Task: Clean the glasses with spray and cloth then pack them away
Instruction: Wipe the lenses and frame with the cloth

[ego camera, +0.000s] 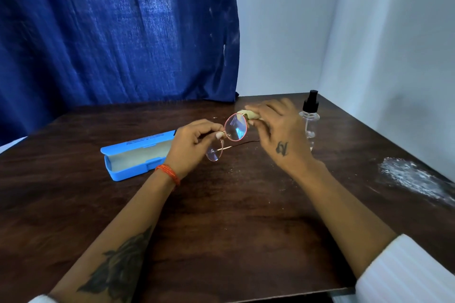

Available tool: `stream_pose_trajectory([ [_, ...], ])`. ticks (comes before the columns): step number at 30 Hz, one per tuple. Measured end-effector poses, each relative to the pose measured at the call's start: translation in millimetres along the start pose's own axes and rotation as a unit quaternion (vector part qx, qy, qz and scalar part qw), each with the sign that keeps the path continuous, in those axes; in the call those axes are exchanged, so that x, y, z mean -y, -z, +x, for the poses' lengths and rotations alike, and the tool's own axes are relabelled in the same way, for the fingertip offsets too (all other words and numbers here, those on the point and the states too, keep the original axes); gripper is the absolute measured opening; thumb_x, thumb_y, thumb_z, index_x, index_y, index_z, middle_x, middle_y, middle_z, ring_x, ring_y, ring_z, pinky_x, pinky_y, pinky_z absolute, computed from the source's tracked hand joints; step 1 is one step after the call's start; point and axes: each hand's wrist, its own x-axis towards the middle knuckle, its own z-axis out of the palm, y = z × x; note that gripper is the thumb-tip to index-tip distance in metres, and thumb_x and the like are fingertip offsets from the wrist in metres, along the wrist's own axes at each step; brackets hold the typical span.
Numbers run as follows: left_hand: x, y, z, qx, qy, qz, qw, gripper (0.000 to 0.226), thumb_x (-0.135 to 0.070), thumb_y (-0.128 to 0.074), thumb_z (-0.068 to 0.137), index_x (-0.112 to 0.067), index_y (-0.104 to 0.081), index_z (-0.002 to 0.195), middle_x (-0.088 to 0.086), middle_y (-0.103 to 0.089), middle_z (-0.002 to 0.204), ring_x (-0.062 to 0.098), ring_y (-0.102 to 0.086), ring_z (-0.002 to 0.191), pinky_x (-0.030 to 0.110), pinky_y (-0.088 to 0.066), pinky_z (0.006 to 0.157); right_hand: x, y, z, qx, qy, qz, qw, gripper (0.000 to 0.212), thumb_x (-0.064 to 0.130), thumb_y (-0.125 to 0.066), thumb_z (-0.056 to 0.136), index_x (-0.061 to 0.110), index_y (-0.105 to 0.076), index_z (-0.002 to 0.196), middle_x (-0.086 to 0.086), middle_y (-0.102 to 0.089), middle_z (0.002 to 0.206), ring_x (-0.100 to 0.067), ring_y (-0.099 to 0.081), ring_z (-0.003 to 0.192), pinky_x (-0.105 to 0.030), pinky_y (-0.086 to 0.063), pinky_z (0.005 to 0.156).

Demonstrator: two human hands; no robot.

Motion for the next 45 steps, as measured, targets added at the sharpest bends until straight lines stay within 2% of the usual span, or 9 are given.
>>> stream_pose_trajectory([
  [9,2.1,10.1,3.0,-0.055,0.001,0.041,0.998,0.015,-0.005,-0.061,0.084,-0.006,-0.070,0.095,0.001,-0.065,0.089,0.007,-0.057,0.083,0.004,-0.041,0.077,-9.3,8.2,-2.6,0.061,-0.051,-0.104,0.991,0.016,0.002,-0.063,0.079,0.000,-0.067,0.094,-0.017,-0.067,0.088,-0.032,-0.054,0.084,-0.038,-0.046,0.066],
  [13,7.2,15.2,5.2,-0.085,0.026,0.043,0.995,0.016,-0.007,-0.061,0.084,-0.007,-0.070,0.098,0.001,-0.065,0.091,0.009,-0.057,0.086,0.004,-0.041,0.076,-16.9,8.6,-3.7,0.051,-0.105,-0.149,0.982,0.020,0.009,-0.060,0.083,0.003,-0.067,0.101,-0.015,-0.067,0.094,-0.030,-0.054,0.091,-0.030,-0.040,0.067],
  [15,8.4,17.2,6.3,-0.098,0.039,0.037,0.994,0.018,-0.007,-0.061,0.084,-0.008,-0.069,0.100,0.001,-0.066,0.094,0.012,-0.059,0.090,0.012,-0.045,0.082,-19.6,8.3,-4.1,0.037,-0.135,-0.131,0.982,0.020,0.011,-0.060,0.084,0.004,-0.066,0.102,-0.016,-0.067,0.092,-0.029,-0.055,0.088,-0.026,-0.033,0.065],
  [19,8.2,18.1,7.0,-0.131,0.065,0.009,0.989,0.020,-0.009,-0.060,0.085,-0.009,-0.068,0.103,0.005,-0.067,0.096,0.019,-0.063,0.094,0.033,-0.051,0.088,-14.8,13.8,1.5,-0.079,-0.178,-0.032,0.980,0.016,0.009,-0.061,0.083,0.005,-0.067,0.097,-0.015,-0.068,0.086,-0.031,-0.059,0.079,-0.031,-0.041,0.066],
  [22,8.9,17.3,7.7,-0.156,0.090,-0.035,0.983,0.020,-0.009,-0.059,0.086,-0.008,-0.067,0.104,0.009,-0.067,0.098,0.024,-0.065,0.093,0.044,-0.053,0.088,-6.5,18.3,4.0,-0.176,-0.130,0.009,0.976,0.016,0.007,-0.065,0.082,0.005,-0.067,0.098,-0.012,-0.069,0.088,-0.028,-0.060,0.080,-0.025,-0.039,0.070],
  [27,7.7,11.8,7.2,-0.160,0.128,-0.105,0.973,0.015,-0.009,-0.057,0.087,-0.015,-0.066,0.098,0.012,-0.068,0.096,0.022,-0.067,0.085,0.041,-0.055,0.085,15.5,-4.3,-12.0,-0.027,0.080,-0.017,0.996,0.026,0.001,-0.066,0.080,-0.002,-0.067,0.105,-0.018,-0.069,0.094,-0.031,-0.061,0.080,-0.030,-0.049,0.076],
  [30,5.1,7.4,6.7,-0.152,0.137,-0.155,0.966,0.014,-0.007,-0.056,0.088,-0.013,-0.066,0.097,0.007,-0.067,0.088,0.010,-0.065,0.078,0.025,-0.057,0.075,27.7,-19.3,-18.1,0.087,0.147,-0.057,0.984,0.035,-0.004,-0.074,0.071,-0.004,-0.066,0.105,-0.019,-0.068,0.100,-0.030,-0.061,0.080,-0.034,-0.055,0.068],
  [33,2.2,6.8,6.2,-0.154,0.145,-0.195,0.958,0.015,-0.005,-0.054,0.088,-0.013,-0.064,0.096,0.001,-0.066,0.084,0.008,-0.064,0.078,0.014,-0.055,0.065,31.5,-23.5,-17.1,0.133,0.197,-0.083,0.968,0.035,-0.006,-0.072,0.065,-0.005,-0.067,0.100,-0.019,-0.068,0.097,-0.030,-0.061,0.077,-0.033,-0.054,0.064],
  [45,4.6,7.3,7.0,-0.156,0.165,-0.210,0.951,0.014,-0.006,-0.054,0.088,-0.013,-0.065,0.095,0.001,-0.066,0.084,0.011,-0.065,0.081,0.016,-0.056,0.068,16.8,-24.2,-17.1,0.196,0.092,-0.113,0.970,0.018,-0.004,-0.065,0.074,0.000,-0.063,0.092,-0.017,-0.065,0.088,-0.031,-0.055,0.079,-0.037,-0.049,0.070],
])
